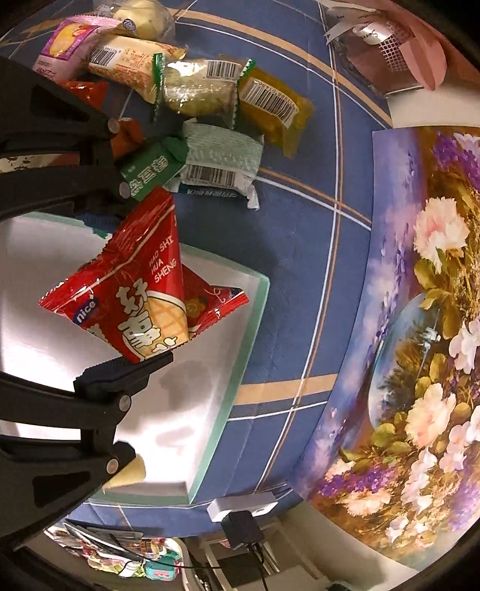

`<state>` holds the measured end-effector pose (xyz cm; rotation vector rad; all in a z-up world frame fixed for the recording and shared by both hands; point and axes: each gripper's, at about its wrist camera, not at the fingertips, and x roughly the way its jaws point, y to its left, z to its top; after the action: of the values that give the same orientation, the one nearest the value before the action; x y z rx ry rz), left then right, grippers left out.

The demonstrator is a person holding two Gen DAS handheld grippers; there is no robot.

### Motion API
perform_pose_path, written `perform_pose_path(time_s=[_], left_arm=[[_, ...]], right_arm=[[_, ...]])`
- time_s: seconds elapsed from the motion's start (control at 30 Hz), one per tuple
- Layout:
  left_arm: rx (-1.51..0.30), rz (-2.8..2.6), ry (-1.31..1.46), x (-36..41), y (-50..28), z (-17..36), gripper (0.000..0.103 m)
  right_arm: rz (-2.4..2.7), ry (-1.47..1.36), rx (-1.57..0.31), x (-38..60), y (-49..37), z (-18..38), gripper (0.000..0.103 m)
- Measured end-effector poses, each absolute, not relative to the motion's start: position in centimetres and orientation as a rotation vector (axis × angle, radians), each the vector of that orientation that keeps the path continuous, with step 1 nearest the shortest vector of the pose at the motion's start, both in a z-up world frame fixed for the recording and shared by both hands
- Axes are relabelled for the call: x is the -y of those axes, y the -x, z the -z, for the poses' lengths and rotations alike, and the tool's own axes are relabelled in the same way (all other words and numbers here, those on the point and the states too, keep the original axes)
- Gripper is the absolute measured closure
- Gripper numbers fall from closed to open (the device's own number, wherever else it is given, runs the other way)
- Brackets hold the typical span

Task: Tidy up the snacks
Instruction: 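Carry the red packet and jelly cup into the white tray and open both grippers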

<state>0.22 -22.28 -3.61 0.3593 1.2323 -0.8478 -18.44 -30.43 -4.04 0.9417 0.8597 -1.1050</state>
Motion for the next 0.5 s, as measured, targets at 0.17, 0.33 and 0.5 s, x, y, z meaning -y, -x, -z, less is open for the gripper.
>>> perform_pose_path(time_s=[0.17, 0.33, 0.5], left_arm=[[-1.241, 0.843, -0.342, 21.8, -0.6, 3.4, 0.041], [-1.252, 0.859, -0.317, 21.2, -0.6, 2.7, 0.03], [-1.223, 0.829, -0.312, 20.3, -0.8, 1.4, 0.021]], right_arm=[[1.107, -0.932, -0.856, 30.8, 18.5, 3.9, 0.056], [1.089, -0.931, -0.867, 30.7, 18.4, 3.9, 0.055], [1.087, -0.903, -0.865, 30.4, 18.6, 3.3, 0.046]])
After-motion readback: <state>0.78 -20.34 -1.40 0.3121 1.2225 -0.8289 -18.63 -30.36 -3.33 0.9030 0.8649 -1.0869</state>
